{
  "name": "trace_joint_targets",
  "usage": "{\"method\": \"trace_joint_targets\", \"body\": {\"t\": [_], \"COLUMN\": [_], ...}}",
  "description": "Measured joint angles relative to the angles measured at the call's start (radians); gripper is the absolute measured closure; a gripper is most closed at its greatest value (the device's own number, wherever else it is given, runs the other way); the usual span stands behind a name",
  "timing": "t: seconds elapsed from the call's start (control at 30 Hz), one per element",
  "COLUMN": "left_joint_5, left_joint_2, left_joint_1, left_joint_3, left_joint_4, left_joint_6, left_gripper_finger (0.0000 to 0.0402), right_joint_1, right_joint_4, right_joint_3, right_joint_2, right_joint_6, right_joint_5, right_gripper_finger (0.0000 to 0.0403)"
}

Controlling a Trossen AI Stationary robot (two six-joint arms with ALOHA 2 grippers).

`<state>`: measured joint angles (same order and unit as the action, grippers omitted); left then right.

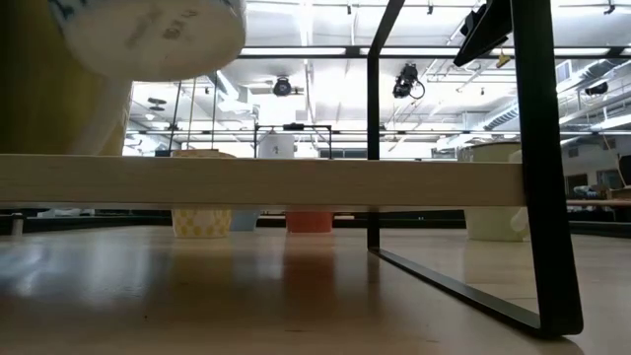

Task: Place coffee mugs
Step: Put the blue patterned mug on the shelf

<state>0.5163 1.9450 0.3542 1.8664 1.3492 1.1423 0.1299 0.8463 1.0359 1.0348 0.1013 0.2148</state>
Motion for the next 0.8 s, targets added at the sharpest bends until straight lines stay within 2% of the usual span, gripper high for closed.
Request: {"method": "trace_joint_targets", "body": {"t": [0.13, 0.53, 0.8], "left_joint_5": [-0.019, 0.016, 0.012], "left_joint_2": [0.0, 0.039, 0.042], "left_joint_1": [-0.001, -0.001, 0.004], "left_joint_3": [0.0, -0.002, -0.002], "left_joint_4": [0.001, 0.018, 0.047], "left_joint_6": [0.002, -0.009, 0.035], "left_gripper_finger": [0.0381, 0.038, 0.0379], "right_joint_1": [0.0, 0.0, 0.0], "right_joint_4": [0.0, -0.005, -0.008], "right_joint_3": [0.0, 0.001, 0.001], "right_joint_2": [0.0, 0.0, 0.0], "right_joint_6": [0.0, -0.004, -0.026], "right_joint_5": [0.0, 0.0, 0.0], "right_gripper_finger": [0.025, 0.025, 0.025]}}
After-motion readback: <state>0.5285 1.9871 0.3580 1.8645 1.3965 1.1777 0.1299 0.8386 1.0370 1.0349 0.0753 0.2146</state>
